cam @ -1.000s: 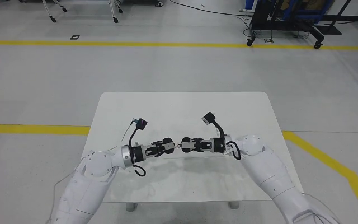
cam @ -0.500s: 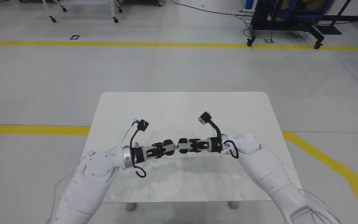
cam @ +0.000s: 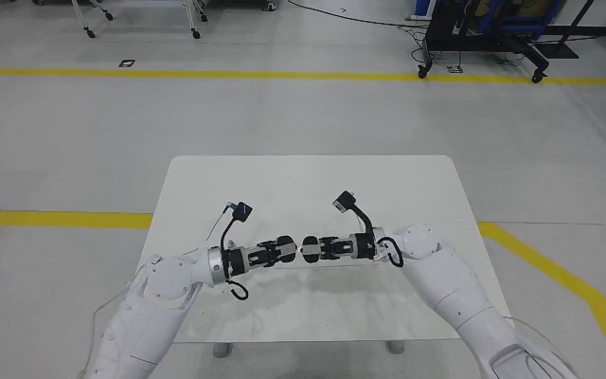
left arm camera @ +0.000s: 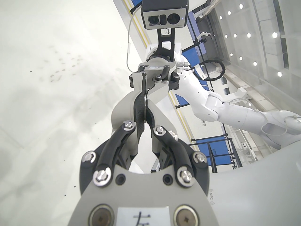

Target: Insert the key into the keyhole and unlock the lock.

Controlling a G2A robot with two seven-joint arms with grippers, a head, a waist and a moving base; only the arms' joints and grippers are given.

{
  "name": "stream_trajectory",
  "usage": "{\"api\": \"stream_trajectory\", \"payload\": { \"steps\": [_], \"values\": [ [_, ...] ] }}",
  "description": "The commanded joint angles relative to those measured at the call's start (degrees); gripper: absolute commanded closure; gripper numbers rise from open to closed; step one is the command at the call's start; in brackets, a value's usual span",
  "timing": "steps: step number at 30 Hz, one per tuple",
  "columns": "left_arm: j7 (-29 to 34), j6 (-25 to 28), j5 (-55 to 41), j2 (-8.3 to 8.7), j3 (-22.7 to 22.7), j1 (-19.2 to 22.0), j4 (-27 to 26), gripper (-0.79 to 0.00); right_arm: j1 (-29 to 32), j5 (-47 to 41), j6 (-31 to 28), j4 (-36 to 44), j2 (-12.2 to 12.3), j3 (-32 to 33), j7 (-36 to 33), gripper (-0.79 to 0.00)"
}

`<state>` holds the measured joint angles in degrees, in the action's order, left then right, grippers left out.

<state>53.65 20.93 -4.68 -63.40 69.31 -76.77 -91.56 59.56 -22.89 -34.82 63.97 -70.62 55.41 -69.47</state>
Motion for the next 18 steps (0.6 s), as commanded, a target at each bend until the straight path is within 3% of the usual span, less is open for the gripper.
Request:
{"api": "stream_trajectory", "payload": {
  "steps": [1,5,6,7,8,18],
  "values": [
    [-0.2,0.0,-0.2,0.04,-0.1,0.1,0.1,0.000,-0.1,0.2,-0.1,-0.1,0.0,-0.2,0.1,0.000],
    [-0.5,0.1,0.6,0.12,-0.4,0.3,0.2,0.000,-0.2,0.0,-0.4,-0.2,0.0,-0.4,0.4,0.000],
    [-0.7,0.1,0.6,0.13,-0.4,0.3,0.2,-0.080,-0.2,0.0,-0.4,-0.3,0.0,-0.5,0.5,0.000],
    [-0.9,0.1,0.4,0.14,-0.5,0.3,0.1,-0.391,-0.3,0.1,-0.5,-0.3,0.0,-0.5,0.6,0.000],
    [-1.0,0.1,0.2,0.15,-0.5,0.3,0.2,-0.785,-0.3,0.1,-0.6,-0.3,0.0,-0.6,0.6,0.000],
    [-5.7,4.0,-7.0,0.39,3.0,-0.9,0.5,-0.785,3.8,-0.7,-4.9,1.3,2.3,5.0,4.9,0.000]
  ]
}}
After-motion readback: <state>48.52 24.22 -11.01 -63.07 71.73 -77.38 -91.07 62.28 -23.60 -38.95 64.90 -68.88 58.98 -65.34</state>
